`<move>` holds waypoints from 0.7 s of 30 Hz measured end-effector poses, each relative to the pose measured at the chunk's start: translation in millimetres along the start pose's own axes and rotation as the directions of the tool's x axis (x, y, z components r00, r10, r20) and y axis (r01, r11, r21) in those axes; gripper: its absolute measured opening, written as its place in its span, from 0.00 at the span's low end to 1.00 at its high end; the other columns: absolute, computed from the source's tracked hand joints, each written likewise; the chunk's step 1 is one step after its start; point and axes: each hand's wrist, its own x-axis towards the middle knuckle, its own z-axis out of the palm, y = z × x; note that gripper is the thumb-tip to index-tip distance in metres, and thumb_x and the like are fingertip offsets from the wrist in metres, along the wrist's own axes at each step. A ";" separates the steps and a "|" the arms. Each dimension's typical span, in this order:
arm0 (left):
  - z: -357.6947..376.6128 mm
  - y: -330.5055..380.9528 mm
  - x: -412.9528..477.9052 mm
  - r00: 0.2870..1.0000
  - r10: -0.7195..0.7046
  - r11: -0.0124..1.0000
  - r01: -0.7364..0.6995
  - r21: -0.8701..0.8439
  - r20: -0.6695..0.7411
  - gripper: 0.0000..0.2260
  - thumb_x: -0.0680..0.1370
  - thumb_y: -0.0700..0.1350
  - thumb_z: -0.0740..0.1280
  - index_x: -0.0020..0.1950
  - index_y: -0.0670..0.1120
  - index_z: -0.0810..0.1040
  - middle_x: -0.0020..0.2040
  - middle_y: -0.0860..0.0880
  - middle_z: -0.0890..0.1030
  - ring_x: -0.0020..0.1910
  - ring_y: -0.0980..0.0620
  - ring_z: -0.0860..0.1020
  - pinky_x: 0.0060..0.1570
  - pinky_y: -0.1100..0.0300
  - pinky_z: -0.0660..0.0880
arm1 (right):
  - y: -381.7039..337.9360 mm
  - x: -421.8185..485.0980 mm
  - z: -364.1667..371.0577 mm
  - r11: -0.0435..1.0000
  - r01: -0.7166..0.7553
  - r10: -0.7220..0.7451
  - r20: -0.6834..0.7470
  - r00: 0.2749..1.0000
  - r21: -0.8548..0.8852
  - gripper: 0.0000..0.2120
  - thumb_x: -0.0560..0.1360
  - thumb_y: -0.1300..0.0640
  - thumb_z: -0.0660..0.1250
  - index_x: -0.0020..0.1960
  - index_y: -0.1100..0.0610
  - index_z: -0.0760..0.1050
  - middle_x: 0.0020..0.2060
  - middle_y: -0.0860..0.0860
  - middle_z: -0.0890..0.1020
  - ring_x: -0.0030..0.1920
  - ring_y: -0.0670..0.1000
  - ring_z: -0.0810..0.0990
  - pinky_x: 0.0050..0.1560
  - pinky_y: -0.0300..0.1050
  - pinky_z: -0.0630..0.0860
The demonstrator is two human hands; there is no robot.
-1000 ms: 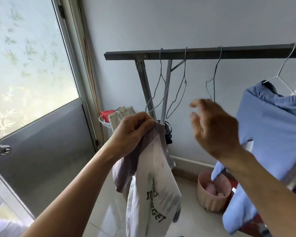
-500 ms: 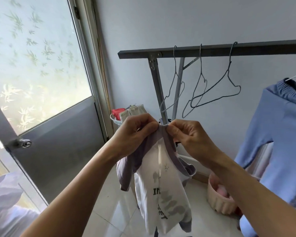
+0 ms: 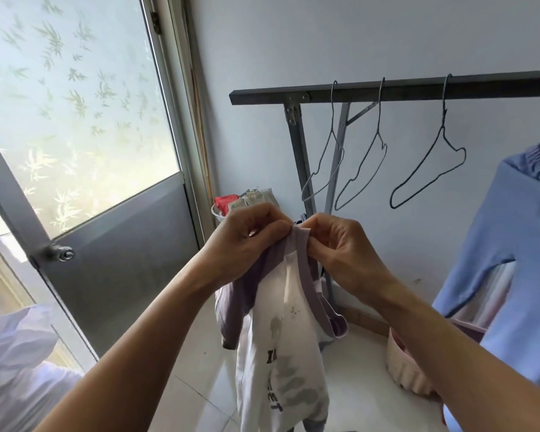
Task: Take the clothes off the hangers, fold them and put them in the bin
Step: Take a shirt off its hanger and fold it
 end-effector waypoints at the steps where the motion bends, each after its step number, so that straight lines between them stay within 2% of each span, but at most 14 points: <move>1: -1.5 2.2 -0.8 1.000 -0.028 0.999 0.028 -0.026 -0.004 0.05 0.78 0.44 0.67 0.48 0.45 0.82 0.44 0.48 0.84 0.43 0.55 0.82 0.46 0.60 0.79 | -0.9 1.0 0.9 1.000 0.018 -0.018 -0.016 1.000 -0.020 0.05 0.76 0.61 0.68 0.47 0.64 0.78 0.39 0.59 0.84 0.38 0.58 0.84 0.40 0.51 0.83; 4: -8.8 6.9 -1.6 0.991 -0.118 0.993 0.118 0.004 0.059 0.09 0.75 0.49 0.68 0.49 0.45 0.83 0.42 0.53 0.84 0.43 0.58 0.82 0.44 0.64 0.78 | -2.1 3.0 3.7 0.994 0.054 -0.057 -0.021 0.998 -0.092 0.02 0.76 0.62 0.68 0.45 0.59 0.79 0.37 0.55 0.84 0.38 0.52 0.84 0.39 0.44 0.82; 6: -11.8 8.5 -1.6 0.988 -0.119 0.987 0.107 0.116 0.099 0.04 0.75 0.48 0.71 0.44 0.50 0.84 0.37 0.56 0.83 0.38 0.61 0.79 0.41 0.68 0.74 | -2.1 3.6 6.1 0.995 0.063 -0.065 -0.032 0.997 -0.083 0.03 0.76 0.62 0.68 0.44 0.58 0.79 0.37 0.54 0.83 0.37 0.50 0.83 0.38 0.42 0.81; 8: -13.8 9.4 -0.9 0.993 -0.088 0.977 0.070 0.203 0.082 0.05 0.75 0.47 0.72 0.40 0.52 0.83 0.33 0.57 0.81 0.34 0.62 0.76 0.37 0.67 0.73 | -0.8 3.0 8.3 0.996 0.062 -0.064 -0.036 0.997 -0.061 0.02 0.76 0.61 0.68 0.44 0.58 0.78 0.37 0.55 0.83 0.36 0.48 0.82 0.37 0.41 0.80; 10: -14.8 10.0 -1.1 0.997 -0.053 0.974 0.040 0.223 0.052 0.05 0.76 0.47 0.72 0.41 0.51 0.84 0.35 0.55 0.82 0.36 0.60 0.78 0.40 0.62 0.75 | 5.7 1.3 9.6 0.994 0.047 -0.048 -0.008 0.999 -0.096 0.02 0.76 0.61 0.69 0.46 0.60 0.77 0.38 0.57 0.83 0.38 0.50 0.82 0.39 0.46 0.81; 12: -15.7 11.5 -2.2 0.999 -0.025 0.979 0.020 0.203 0.024 0.05 0.77 0.45 0.71 0.41 0.50 0.83 0.37 0.55 0.83 0.38 0.60 0.79 0.43 0.63 0.76 | 18.6 -1.8 8.7 0.984 0.006 0.004 0.056 0.998 -0.180 0.05 0.76 0.60 0.69 0.47 0.63 0.76 0.39 0.61 0.81 0.38 0.55 0.81 0.41 0.56 0.79; 14: -18.1 11.3 -2.8 1.000 -0.017 0.983 0.017 0.181 -0.005 0.06 0.77 0.43 0.70 0.41 0.50 0.82 0.36 0.56 0.81 0.38 0.62 0.77 0.44 0.66 0.74 | 31.0 -6.0 5.3 0.967 -0.077 0.104 0.101 0.989 -0.244 0.09 0.76 0.58 0.68 0.44 0.64 0.74 0.34 0.61 0.78 0.34 0.52 0.75 0.35 0.54 0.74; 16: -22.1 9.9 -4.6 0.999 -0.033 0.987 0.038 0.159 -0.031 0.05 0.77 0.41 0.70 0.42 0.48 0.82 0.37 0.54 0.82 0.39 0.62 0.77 0.45 0.66 0.74 | 39.2 -9.5 -2.7 0.950 -0.161 0.192 0.097 0.977 -0.267 0.11 0.77 0.59 0.68 0.39 0.63 0.71 0.28 0.52 0.73 0.30 0.46 0.70 0.31 0.43 0.69; 18: -27.9 6.9 -8.0 0.997 -0.058 0.988 0.064 0.144 -0.044 0.03 0.77 0.41 0.70 0.44 0.44 0.83 0.40 0.48 0.83 0.40 0.62 0.78 0.46 0.65 0.75 | 42.4 -11.6 -11.6 0.930 -0.211 0.245 0.080 0.966 -0.301 0.10 0.75 0.63 0.68 0.36 0.59 0.71 0.26 0.46 0.73 0.28 0.44 0.70 0.32 0.37 0.68; 21: -38.7 0.1 -15.6 0.994 -0.092 0.989 0.098 0.108 -0.060 0.05 0.77 0.41 0.70 0.45 0.40 0.83 0.42 0.42 0.83 0.39 0.61 0.78 0.46 0.65 0.75 | 45.9 -11.0 -25.4 0.902 -0.279 0.316 0.065 0.946 -0.329 0.07 0.74 0.65 0.69 0.39 0.57 0.76 0.27 0.47 0.77 0.29 0.46 0.75 0.32 0.42 0.74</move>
